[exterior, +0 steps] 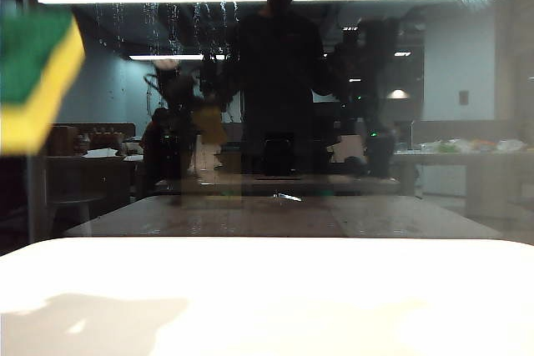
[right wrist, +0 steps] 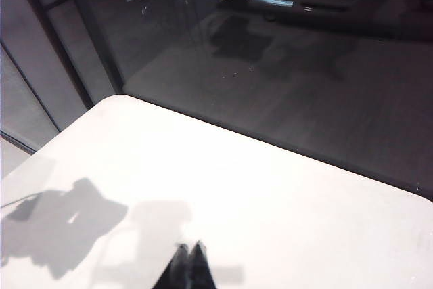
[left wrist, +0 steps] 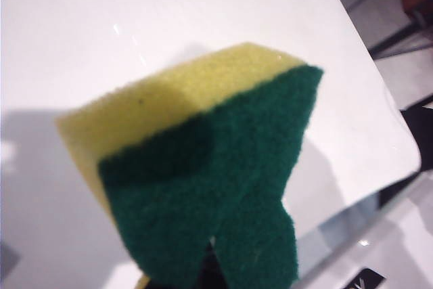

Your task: Reach upward to find where there is water on the glass, pick up the sponge from the table, dry the water, and finally place the sponge back on the table.

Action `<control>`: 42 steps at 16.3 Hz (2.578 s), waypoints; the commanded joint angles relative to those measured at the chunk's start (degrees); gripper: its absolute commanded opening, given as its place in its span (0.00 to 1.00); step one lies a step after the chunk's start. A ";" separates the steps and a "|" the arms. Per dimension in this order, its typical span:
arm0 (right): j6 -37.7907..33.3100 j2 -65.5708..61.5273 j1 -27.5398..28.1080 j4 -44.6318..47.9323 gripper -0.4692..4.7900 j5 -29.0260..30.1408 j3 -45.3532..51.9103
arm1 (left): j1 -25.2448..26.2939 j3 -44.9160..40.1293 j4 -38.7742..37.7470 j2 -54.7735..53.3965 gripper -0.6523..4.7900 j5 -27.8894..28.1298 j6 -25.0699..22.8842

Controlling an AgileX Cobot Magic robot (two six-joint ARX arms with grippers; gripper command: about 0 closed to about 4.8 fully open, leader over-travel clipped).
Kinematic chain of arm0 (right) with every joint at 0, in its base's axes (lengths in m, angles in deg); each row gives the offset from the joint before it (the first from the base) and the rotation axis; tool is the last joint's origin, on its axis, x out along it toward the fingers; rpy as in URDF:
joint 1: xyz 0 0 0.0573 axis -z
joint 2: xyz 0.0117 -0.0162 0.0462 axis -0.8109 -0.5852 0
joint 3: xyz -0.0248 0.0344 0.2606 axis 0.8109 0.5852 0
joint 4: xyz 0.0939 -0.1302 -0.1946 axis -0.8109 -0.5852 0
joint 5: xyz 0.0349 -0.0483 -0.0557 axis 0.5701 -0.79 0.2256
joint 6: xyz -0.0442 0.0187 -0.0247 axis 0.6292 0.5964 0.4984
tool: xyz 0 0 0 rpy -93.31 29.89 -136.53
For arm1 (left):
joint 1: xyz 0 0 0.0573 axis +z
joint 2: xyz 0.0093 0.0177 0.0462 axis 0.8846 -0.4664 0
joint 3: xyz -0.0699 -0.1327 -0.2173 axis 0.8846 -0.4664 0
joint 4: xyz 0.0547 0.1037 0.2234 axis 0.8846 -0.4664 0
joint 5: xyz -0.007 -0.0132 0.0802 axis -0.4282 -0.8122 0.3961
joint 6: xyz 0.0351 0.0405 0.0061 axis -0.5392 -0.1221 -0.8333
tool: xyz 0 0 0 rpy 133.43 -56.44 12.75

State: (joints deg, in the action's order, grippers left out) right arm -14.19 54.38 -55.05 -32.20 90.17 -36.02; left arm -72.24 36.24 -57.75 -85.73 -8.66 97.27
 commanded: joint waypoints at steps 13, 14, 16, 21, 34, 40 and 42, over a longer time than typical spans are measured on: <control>-2.58 0.70 -2.43 -0.76 0.08 1.38 1.90 | -1.27 -14.84 15.12 -3.93 0.49 2.10 25.35; -2.58 0.72 -2.97 -1.05 0.08 1.33 2.32 | -1.27 -14.84 15.39 -4.98 0.50 2.47 25.35; -2.56 0.79 -3.65 -1.64 0.08 1.36 2.80 | -1.27 -14.84 16.68 -6.62 0.50 2.93 25.38; -2.54 1.49 -3.61 -1.11 0.08 1.05 3.58 | -1.27 -14.82 22.27 -7.56 0.45 4.31 24.70; -2.71 11.26 -3.48 4.33 0.08 -5.55 12.94 | -1.27 -11.58 23.41 3.45 0.11 5.38 7.76; -4.50 14.32 -3.45 11.80 0.08 -10.29 16.92 | -1.27 -11.58 17.66 20.06 0.11 19.56 4.24; -5.25 14.32 -3.48 15.56 0.08 -13.16 18.16 | -1.27 -11.58 17.46 24.74 0.11 26.25 1.36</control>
State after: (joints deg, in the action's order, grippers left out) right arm -18.67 68.71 -58.52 -20.18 78.72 -18.12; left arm -73.42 24.35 -40.77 -61.97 13.79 101.03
